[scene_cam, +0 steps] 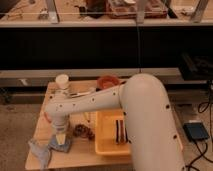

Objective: Wipe table surface with sponge

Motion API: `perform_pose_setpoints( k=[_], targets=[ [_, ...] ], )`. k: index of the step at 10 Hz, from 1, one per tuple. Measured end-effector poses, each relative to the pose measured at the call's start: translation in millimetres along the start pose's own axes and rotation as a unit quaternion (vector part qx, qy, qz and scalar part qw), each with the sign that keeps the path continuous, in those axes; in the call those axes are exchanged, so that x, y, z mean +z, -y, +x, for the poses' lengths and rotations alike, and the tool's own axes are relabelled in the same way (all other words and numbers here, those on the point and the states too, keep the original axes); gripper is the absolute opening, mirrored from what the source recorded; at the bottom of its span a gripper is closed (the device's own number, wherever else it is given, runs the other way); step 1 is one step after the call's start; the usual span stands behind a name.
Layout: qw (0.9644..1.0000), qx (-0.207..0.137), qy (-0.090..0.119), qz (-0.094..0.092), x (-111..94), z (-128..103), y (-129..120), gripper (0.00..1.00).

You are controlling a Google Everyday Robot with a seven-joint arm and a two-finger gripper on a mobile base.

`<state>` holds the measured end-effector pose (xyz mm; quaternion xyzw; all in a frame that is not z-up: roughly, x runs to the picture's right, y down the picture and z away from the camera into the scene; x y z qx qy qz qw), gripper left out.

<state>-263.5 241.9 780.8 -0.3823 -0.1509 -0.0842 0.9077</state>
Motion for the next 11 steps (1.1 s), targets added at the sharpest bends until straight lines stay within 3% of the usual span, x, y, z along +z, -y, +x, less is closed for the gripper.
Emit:
perform_pose_setpoints(
  k=[3, 8, 11],
  targets=[
    [0.9995, -0.024, -0.003, -0.022, 4.2, -13.3, -25.1, 0.00],
    [0.9982, 0.007, -0.015, -0.058, 14.8, 22.6, -71.1, 0.00],
    [0.9981, 0.011, -0.021, -0.058, 14.3, 32.0, -72.1, 0.00]
  ],
)
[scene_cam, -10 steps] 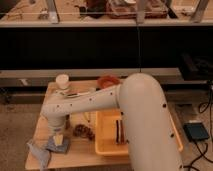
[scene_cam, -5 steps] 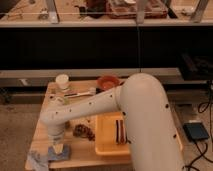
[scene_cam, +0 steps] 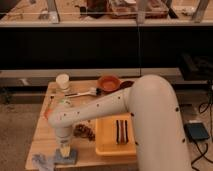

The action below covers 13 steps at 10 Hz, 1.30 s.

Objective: Wipe table surface with sponge

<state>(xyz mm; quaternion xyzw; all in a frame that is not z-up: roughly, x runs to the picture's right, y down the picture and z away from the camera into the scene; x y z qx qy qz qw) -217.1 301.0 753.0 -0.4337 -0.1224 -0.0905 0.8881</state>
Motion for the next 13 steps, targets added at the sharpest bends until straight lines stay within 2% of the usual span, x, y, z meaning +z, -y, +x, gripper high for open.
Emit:
perform_pose_setpoints(
  k=[1, 3, 9, 11, 13],
  targets=[
    [1.0000, 0.004, 0.002, 0.003, -0.2, 1.3, 0.5, 0.00],
    [0.9995, 0.029, -0.008, 0.008, -2.3, 18.6, 3.9, 0.00],
    [0.9994, 0.031, -0.011, 0.010, -3.4, 21.0, 6.3, 0.00],
    [0.9980, 0.050, -0.022, 0.030, -13.6, 35.9, 25.8, 0.00],
    [0.9960, 0.068, -0.027, 0.053, -31.5, 52.4, 60.7, 0.00]
  ],
)
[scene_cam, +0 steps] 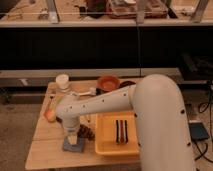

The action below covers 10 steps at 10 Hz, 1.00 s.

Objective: Wipe table surface with sponge

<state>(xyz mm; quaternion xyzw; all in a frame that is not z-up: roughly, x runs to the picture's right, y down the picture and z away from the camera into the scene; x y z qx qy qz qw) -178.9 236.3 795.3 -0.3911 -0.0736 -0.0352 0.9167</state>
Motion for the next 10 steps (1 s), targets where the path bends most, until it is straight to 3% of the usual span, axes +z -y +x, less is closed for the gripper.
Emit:
perform_pose_setpoints(
  k=[2, 4, 7, 9, 10],
  targets=[
    [0.9998, 0.012, 0.001, 0.017, -10.4, 11.4, 32.2, 0.00],
    [0.9996, 0.009, 0.009, 0.025, -15.5, 7.7, 40.8, 0.00],
    [0.9990, -0.021, 0.029, 0.029, -18.5, -36.5, 37.8, 0.00],
    [0.9980, -0.046, 0.038, 0.021, -15.1, -69.2, 24.5, 0.00],
    [0.9978, -0.050, 0.040, 0.016, -13.0, -73.4, 19.4, 0.00]
  ],
)
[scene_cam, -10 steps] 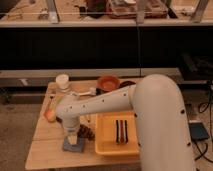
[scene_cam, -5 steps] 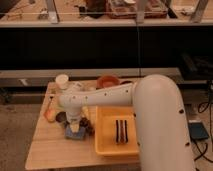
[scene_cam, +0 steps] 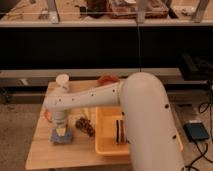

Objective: Wipe table surface with sponge

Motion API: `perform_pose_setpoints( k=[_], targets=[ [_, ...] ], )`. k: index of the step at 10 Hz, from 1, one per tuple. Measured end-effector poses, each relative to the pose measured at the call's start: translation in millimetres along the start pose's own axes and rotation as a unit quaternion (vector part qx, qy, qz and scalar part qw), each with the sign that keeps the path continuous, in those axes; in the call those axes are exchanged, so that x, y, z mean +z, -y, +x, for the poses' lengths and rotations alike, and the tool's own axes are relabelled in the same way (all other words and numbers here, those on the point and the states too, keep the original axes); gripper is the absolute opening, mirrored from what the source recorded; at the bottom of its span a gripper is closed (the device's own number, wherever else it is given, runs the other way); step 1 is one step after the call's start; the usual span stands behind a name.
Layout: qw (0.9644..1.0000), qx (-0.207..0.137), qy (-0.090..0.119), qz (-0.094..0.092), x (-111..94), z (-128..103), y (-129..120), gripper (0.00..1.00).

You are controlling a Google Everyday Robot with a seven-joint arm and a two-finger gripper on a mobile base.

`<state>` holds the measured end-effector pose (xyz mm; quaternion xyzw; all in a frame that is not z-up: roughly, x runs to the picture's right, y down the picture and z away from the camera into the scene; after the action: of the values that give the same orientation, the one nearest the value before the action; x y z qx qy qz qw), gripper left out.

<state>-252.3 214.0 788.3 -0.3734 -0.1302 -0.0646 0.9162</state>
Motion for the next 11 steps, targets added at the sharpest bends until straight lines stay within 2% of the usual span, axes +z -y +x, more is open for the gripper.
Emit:
perform_pose_setpoints(
  k=[3, 5, 8, 9, 11],
  targets=[
    [0.9996, -0.016, 0.000, -0.022, 8.8, -4.3, -25.6, 0.00],
    [0.9992, -0.018, -0.003, -0.036, 9.8, 4.5, -47.1, 0.00],
    [0.9987, -0.022, -0.010, -0.045, 3.2, 11.3, -75.0, 0.00],
    [0.9985, -0.020, -0.013, -0.048, 2.5, 15.8, -79.7, 0.00],
    [0.9976, -0.001, -0.029, -0.063, 2.1, 43.7, -92.4, 0.00]
  ],
)
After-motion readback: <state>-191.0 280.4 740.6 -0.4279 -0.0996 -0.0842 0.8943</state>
